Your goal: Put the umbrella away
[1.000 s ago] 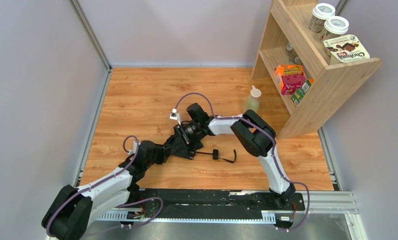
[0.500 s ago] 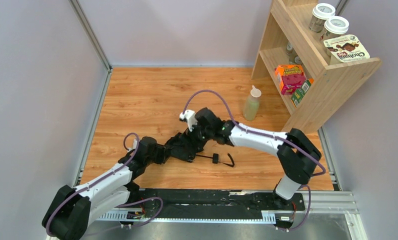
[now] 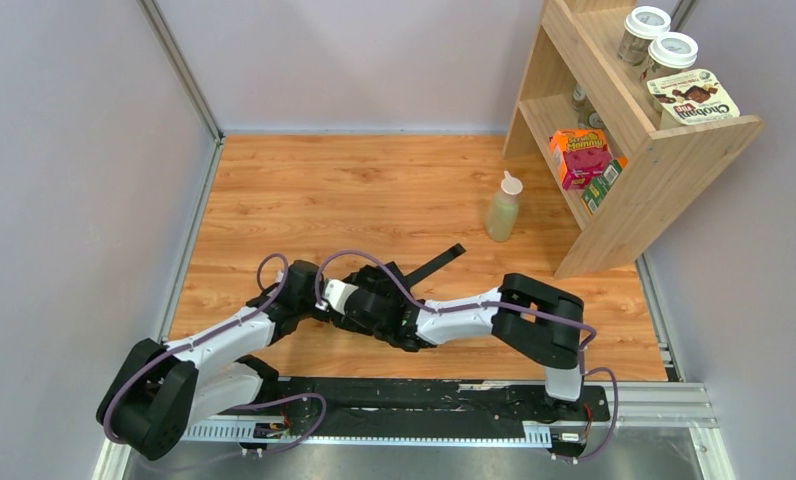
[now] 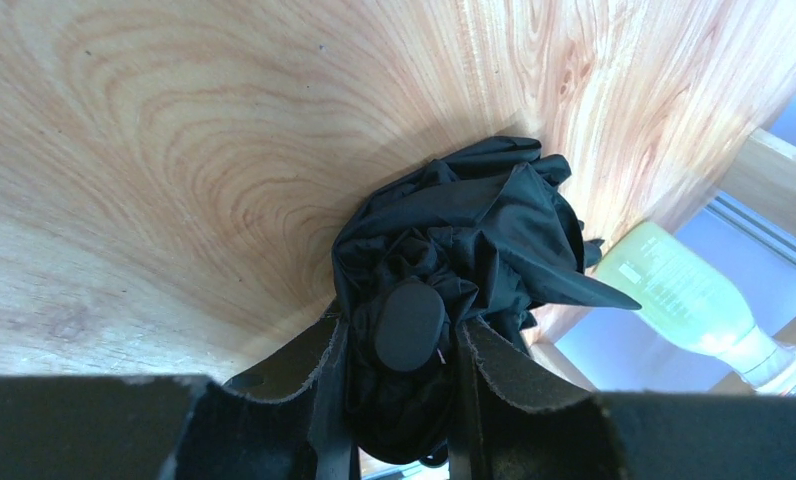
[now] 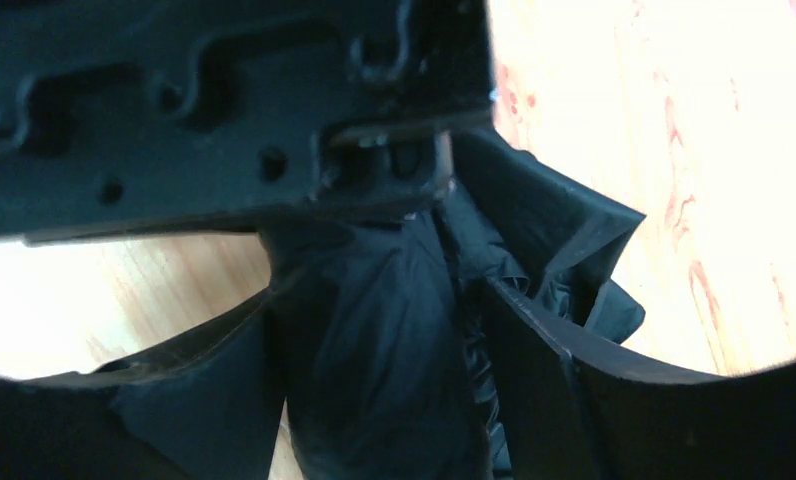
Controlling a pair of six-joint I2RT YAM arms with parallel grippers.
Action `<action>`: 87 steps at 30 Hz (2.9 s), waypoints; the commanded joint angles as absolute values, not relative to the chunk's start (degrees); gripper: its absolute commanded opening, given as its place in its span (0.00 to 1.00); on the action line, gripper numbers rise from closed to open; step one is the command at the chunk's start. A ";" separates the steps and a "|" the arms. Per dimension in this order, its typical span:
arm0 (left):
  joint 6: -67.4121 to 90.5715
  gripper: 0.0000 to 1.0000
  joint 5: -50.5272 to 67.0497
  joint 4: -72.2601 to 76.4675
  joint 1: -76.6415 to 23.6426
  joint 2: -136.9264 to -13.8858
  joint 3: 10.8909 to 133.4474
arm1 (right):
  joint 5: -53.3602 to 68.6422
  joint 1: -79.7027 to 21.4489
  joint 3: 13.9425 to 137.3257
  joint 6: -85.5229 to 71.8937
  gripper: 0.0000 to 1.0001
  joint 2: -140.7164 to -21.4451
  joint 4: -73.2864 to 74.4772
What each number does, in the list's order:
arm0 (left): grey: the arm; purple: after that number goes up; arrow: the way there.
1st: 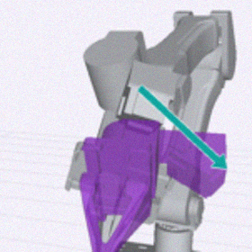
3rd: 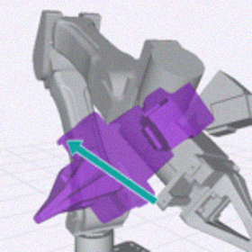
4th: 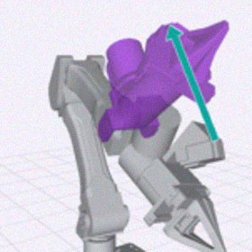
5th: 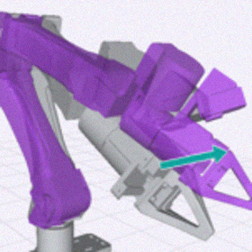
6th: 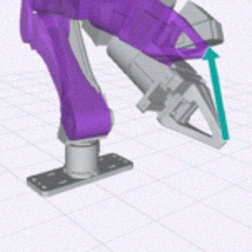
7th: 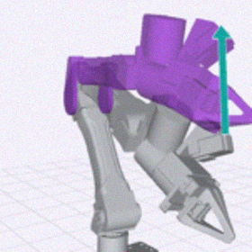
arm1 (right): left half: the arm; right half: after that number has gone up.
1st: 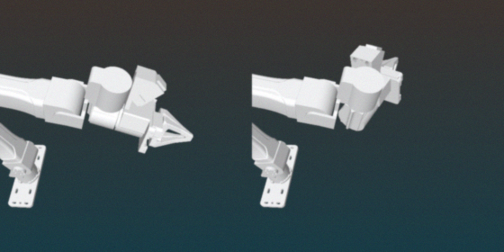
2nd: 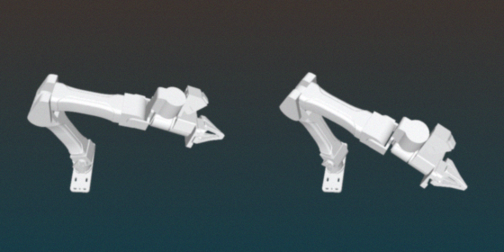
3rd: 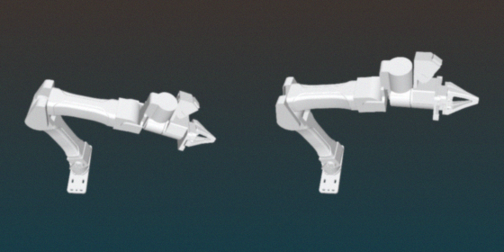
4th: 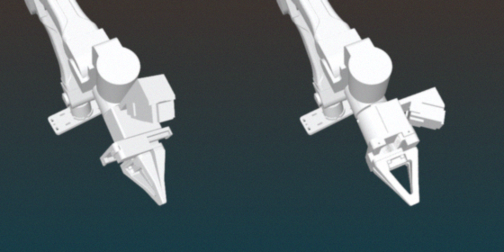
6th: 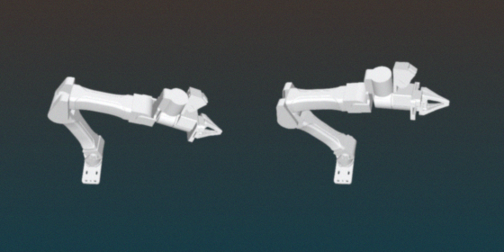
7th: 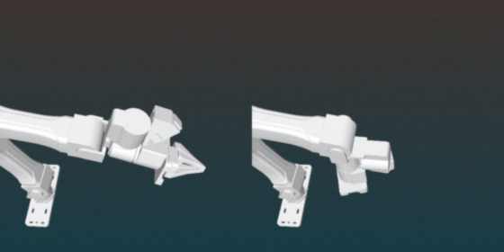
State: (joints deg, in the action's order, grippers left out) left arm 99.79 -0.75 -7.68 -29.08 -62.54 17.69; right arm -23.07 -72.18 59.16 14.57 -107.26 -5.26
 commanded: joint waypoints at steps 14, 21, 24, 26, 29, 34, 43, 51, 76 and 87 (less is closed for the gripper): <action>90.72 0.65 -6.93 -27.51 -29.01 -51.26 17.84 | 8.65 -64.00 50.72 -5.09 0.00 -117.06 -9.22; 87.63 0.75 -13.97 -26.98 -26.90 -32.03 16.18 | 37.85 -54.24 55.63 -11.33 0.00 -126.73 -7.56; 88.33 0.75 -15.29 -27.07 -26.81 -24.63 14.25 | 44.10 -51.60 57.82 -14.67 0.00 -129.89 -6.77; 89.56 0.76 -15.38 -27.68 -26.72 -20.49 13.63 | 47.70 -50.46 60.36 -16.43 0.00 -132.26 -4.50; 91.40 0.76 -15.29 -26.99 -26.81 -17.23 12.92 | 50.18 -49.75 63.19 -18.45 0.00 -134.73 -1.59; 93.95 0.76 -13.54 -17.09 -26.81 -22.13 10.81 | 52.29 -48.34 64.86 -23.37 0.00 -137.02 -2.46; 95.01 0.77 -5.89 -17.11 -26.37 -40.95 17.30 | 50.98 -47.90 68.64 -22.68 0.00 -137.72 2.17; 95.54 0.77 -11.16 -17.94 -25.75 -43.32 19.34 | 50.01 -47.90 69.87 -19.42 0.00 -137.20 5.54; 84.73 0.35 -8.88 -10.73 -22.76 -63.02 10.64 | 51.42 -48.78 73.04 -16.44 0.00 -135.97 8.88; 82.71 0.00 -8.70 -15.63 -22.76 -62.06 9.67 | 48.78 -49.31 74.09 -16.96 0.00 -132.89 9.58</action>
